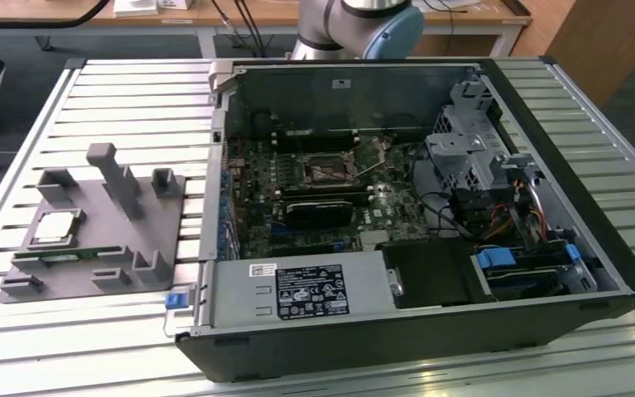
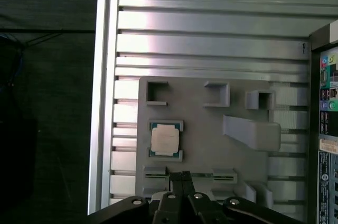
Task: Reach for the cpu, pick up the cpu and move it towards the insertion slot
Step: 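Pick up the cpu and move it towards the insertion slot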
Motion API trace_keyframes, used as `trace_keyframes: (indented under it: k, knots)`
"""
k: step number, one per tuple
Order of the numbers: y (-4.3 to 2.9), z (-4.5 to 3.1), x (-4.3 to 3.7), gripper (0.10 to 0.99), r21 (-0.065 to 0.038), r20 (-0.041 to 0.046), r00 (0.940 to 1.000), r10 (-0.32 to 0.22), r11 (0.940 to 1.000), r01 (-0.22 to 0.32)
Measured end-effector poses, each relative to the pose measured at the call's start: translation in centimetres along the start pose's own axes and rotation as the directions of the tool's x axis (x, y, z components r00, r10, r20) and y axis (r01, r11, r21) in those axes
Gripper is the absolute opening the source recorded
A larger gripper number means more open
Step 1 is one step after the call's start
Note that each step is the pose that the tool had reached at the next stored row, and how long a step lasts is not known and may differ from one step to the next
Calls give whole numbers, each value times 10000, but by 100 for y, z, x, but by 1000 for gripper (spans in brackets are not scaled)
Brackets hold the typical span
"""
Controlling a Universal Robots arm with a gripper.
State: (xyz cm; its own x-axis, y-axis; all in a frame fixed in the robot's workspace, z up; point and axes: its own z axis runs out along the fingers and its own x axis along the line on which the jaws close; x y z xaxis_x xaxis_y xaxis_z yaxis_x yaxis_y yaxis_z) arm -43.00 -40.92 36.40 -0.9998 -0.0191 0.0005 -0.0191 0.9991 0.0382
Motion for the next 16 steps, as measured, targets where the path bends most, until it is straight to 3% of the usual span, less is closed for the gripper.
trace_keyframes:
  k: [8,9,10,12,13,15,16]
  knots:
    - [2,23,123,114,14,2,10000,0,10000,0]
    - [1,31,123,169,46,-8,10000,-1,10000,1]
    - [0,44,123,169,65,-23,10000,0,10000,1]
    - [0,69,124,294,92,-26,10000,1,10000,-1]
    - [-1,87,124,294,97,-27,10000,1,10000,-1]
    - [-3,123,124,412,97,-26,10000,1,10000,0]
    - [-3,141,124,412,97,-26,10000,1,10000,0]
